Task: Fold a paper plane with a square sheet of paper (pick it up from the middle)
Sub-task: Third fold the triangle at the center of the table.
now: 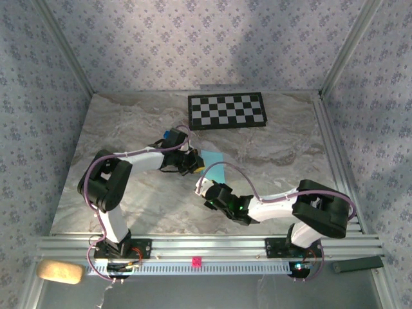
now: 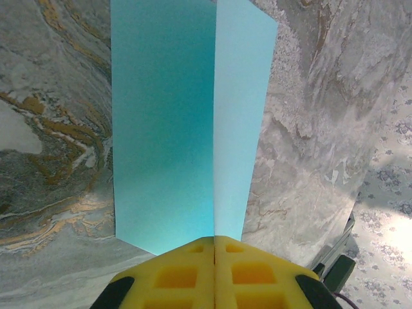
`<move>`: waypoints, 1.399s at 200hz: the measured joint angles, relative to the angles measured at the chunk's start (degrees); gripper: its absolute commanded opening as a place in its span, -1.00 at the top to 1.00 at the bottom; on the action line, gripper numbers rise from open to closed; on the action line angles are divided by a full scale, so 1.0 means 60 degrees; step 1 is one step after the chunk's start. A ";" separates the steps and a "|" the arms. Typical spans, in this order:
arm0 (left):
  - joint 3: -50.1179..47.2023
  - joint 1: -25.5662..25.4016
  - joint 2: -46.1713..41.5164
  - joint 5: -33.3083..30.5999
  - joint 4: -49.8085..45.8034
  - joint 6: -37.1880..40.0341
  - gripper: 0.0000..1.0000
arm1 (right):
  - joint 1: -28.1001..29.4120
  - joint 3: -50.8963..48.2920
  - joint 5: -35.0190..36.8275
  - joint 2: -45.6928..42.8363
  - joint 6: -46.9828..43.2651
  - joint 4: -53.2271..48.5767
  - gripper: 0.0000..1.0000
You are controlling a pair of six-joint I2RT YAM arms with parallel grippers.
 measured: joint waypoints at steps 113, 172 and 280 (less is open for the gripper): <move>0.0000 0.0000 -0.0025 -0.0193 0.0000 0.0000 0.83 | -0.0324 -0.0015 -0.0160 -0.0222 0.0576 -0.0120 0.96; 0.0004 0.0000 -0.0076 -0.0470 -0.0168 0.0044 0.15 | -0.0663 -0.0015 -0.1005 -0.0390 0.0900 -0.0299 1.00; 0.0663 0.0084 -0.1464 -0.2313 -0.2033 0.0856 0.25 | -0.3650 0.0900 -0.7963 -0.0390 0.4153 -0.1282 1.00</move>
